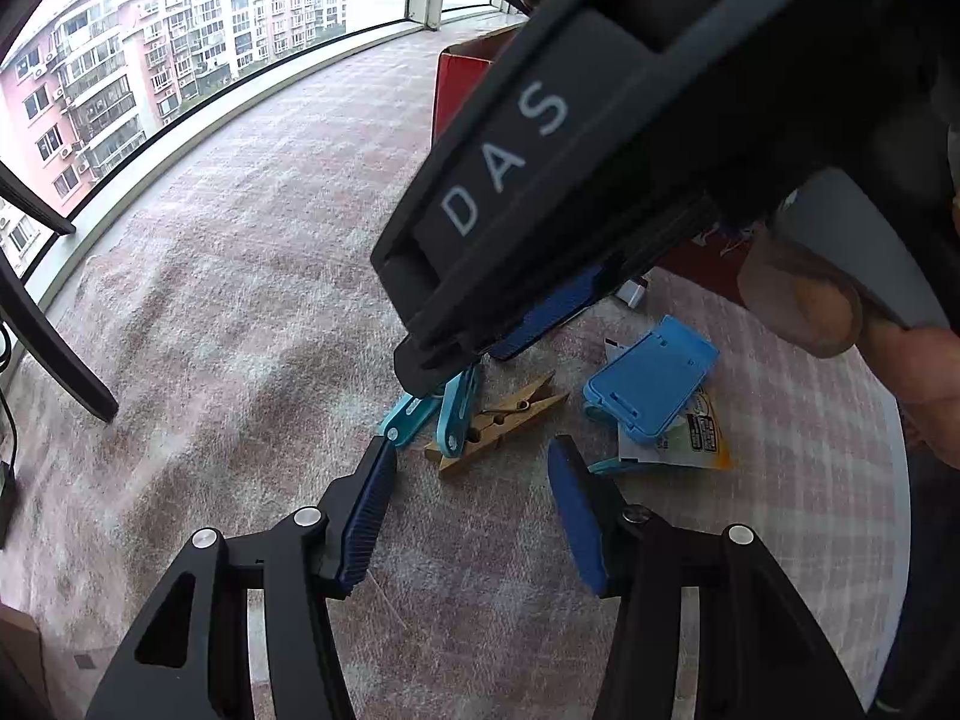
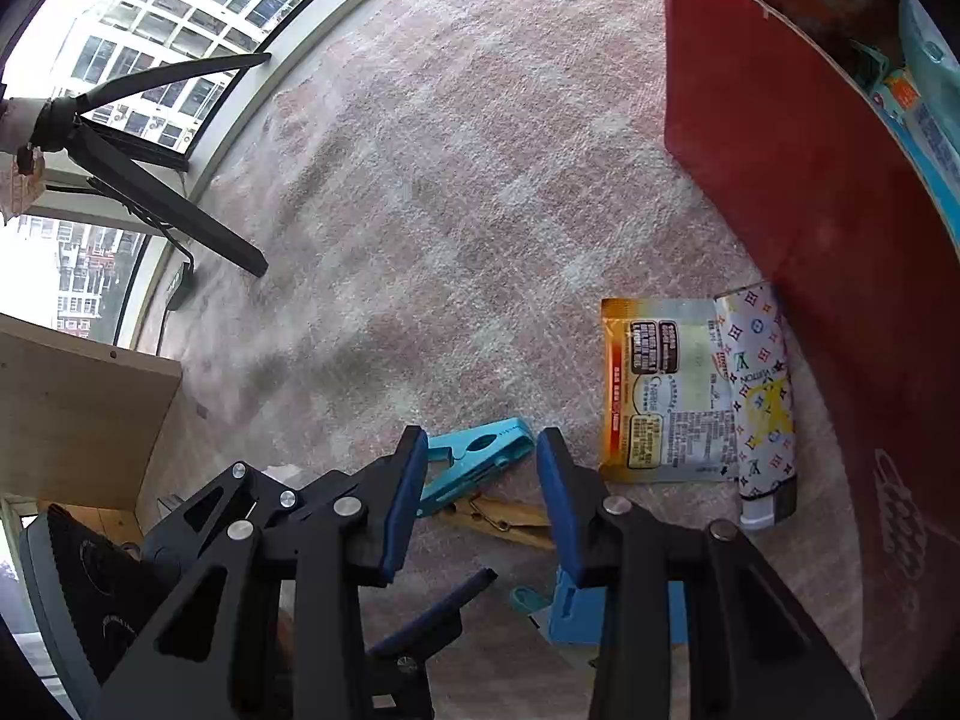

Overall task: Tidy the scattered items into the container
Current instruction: 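Grasp the wooden clothespin with the left gripper while the right grasps a teal clothespin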

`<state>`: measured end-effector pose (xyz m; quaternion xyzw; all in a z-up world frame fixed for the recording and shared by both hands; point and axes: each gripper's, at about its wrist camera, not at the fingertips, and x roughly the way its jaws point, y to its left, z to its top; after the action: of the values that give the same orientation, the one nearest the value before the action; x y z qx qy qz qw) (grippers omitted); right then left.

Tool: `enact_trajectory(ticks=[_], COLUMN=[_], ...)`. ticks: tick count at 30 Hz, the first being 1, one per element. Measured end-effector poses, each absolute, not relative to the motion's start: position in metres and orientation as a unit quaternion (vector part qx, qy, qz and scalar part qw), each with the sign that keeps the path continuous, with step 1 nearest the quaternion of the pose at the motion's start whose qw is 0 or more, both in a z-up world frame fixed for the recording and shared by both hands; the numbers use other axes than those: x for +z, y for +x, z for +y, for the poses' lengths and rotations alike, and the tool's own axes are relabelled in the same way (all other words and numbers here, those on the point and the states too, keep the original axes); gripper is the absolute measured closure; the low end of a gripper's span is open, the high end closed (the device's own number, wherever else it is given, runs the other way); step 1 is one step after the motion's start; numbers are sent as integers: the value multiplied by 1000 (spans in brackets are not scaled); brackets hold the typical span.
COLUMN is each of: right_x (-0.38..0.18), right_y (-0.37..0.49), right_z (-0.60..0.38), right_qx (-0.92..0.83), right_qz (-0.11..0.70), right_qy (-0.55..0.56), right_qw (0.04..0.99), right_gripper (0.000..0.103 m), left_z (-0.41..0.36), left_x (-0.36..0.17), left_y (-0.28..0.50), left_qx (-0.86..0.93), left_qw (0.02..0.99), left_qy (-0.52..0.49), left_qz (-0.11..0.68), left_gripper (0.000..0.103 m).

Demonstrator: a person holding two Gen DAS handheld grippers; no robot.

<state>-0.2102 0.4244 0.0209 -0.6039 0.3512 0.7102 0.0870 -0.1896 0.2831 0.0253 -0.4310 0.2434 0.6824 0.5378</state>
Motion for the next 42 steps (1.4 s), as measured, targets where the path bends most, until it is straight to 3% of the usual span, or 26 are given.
enact_trajectory(ticks=[10,11,13,25,27,30,42], right_x=[21,21,19,22,22,21,24], right_y=[-218,-218,-220,-228,-230,-229,-224], right_z=[428,429,432,419,416,417,422], right_qx=[716,717,713,713,717,720,727], right_qz=[355,353,365,337,331,339,336], right_qy=[-593,-592,-591,-609,-608,-601,-594], right_qw=[100,100,94,88,83,73,69], right_gripper=[69,71,79,80,85,88,90], left_z=[282,282,283,277,274,268,256], left_x=[27,28,29,34,35,37,40], left_y=[-181,-179,-174,-156,-150,-140,-109], left_qx=[687,685,681,688,685,680,680], left_qw=[542,545,550,547,550,555,563], left_qy=[-422,-422,-421,-414,-413,-414,-401], left_qz=[237,237,238,238,240,241,243], left_gripper=[54,55,73,73,83,87,90])
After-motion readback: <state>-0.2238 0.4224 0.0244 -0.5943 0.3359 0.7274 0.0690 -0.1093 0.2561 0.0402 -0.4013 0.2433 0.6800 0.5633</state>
